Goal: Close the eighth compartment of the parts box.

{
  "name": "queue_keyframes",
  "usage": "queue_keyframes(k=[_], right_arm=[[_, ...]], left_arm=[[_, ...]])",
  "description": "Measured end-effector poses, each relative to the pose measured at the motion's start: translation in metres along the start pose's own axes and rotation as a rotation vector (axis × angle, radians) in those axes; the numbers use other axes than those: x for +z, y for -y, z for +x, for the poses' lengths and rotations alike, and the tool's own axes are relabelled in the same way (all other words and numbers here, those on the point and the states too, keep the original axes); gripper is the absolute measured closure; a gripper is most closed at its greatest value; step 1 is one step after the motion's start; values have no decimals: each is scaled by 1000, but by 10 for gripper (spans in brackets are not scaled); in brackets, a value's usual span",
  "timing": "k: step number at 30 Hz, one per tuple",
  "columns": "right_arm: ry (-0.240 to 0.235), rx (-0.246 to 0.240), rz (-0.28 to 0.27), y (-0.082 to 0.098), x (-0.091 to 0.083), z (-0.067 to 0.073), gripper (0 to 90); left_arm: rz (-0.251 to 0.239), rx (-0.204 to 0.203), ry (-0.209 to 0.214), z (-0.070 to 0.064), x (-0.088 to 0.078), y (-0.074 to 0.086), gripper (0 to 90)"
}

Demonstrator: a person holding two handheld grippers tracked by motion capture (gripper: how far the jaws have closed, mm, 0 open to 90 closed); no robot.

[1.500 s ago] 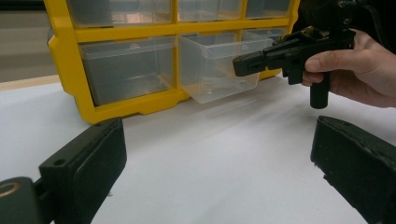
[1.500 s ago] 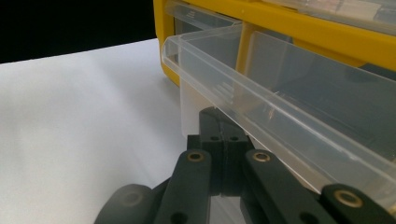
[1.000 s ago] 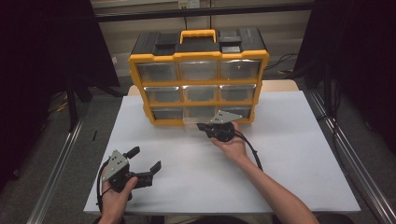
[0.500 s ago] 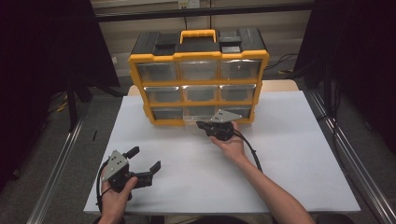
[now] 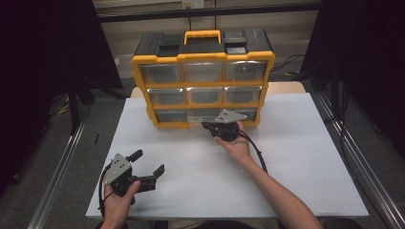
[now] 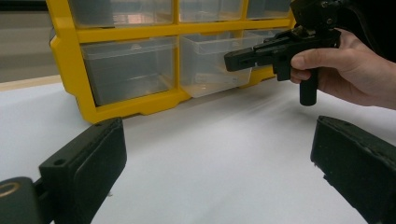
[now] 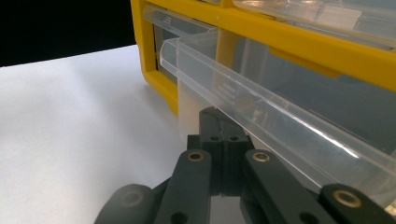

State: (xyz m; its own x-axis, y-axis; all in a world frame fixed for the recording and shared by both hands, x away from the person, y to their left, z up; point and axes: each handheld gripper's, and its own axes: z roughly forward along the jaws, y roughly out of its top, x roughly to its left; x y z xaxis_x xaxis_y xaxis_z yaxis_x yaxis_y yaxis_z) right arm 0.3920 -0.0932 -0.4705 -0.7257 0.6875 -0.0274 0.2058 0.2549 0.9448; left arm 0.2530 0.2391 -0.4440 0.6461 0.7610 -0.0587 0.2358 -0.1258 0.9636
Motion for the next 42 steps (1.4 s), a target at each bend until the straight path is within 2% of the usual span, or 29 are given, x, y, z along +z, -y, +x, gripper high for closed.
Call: queue_keyframes(k=[19,31,35,37,42], right_arm=[[0,17,7,-2,4,-6,900],[23,22,-3,-3,8,-8,900],[27,10,1,-3,9,-10,900],[44,0,2,-3,9,-10,900],[51,23,-11,-2,11,-12,900]], left_arm=[[1,-1,-4,0,0,0,36],[1,-1,-4,0,0,0,36],[3,0,-3,0,0,0,36],[4,0,-2,0,0,0,36],[2,0,-1,0,0,0,36]])
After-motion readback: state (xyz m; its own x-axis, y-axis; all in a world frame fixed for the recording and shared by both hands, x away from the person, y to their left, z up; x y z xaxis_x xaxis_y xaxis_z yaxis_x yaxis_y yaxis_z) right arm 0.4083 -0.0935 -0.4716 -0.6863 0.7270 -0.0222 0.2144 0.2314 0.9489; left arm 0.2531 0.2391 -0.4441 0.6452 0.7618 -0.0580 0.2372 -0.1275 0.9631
